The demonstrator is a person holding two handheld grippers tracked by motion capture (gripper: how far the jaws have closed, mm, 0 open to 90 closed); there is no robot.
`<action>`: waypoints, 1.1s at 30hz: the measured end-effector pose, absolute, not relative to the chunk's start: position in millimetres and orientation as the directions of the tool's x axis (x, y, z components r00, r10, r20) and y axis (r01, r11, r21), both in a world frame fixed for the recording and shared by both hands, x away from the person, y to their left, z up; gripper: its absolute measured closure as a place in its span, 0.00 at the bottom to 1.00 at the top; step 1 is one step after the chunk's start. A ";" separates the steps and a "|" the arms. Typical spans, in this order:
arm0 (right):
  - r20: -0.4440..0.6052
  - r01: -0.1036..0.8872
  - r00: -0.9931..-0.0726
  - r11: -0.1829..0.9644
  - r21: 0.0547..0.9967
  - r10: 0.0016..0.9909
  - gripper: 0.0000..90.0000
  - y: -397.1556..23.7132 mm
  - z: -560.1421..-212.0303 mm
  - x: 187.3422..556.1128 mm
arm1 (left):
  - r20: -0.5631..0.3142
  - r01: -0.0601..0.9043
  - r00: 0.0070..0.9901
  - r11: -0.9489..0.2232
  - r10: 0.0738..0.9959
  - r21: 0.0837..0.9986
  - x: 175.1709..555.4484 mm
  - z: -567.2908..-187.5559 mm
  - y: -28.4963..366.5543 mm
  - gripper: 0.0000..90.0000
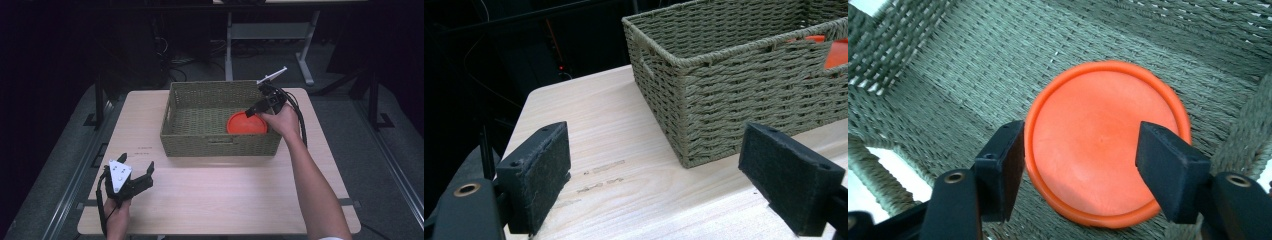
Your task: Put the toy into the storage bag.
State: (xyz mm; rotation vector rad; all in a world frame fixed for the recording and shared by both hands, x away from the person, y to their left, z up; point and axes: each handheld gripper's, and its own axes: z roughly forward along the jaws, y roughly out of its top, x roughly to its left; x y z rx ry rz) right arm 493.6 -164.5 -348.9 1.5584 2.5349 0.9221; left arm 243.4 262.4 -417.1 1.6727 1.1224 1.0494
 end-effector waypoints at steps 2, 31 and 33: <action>0.289 0.808 -0.497 0.315 0.498 0.818 0.38 -165.5 -349.1 492.8 | 0.189 0.245 0.248 -0.250 0.950 0.937 242.9 -416.9 262.4 0.14; 0.338 0.778 -0.542 0.307 0.548 0.769 0.32 -176.5 -328.7 471.3 | 0.188 0.241 0.245 -0.248 0.951 0.938 242.1 -416.9 263.0 0.14; 0.339 0.776 -0.545 0.309 0.549 0.767 0.32 -177.5 -327.2 469.3 | 0.186 0.242 0.243 -0.245 0.952 0.939 241.7 -416.7 263.6 0.14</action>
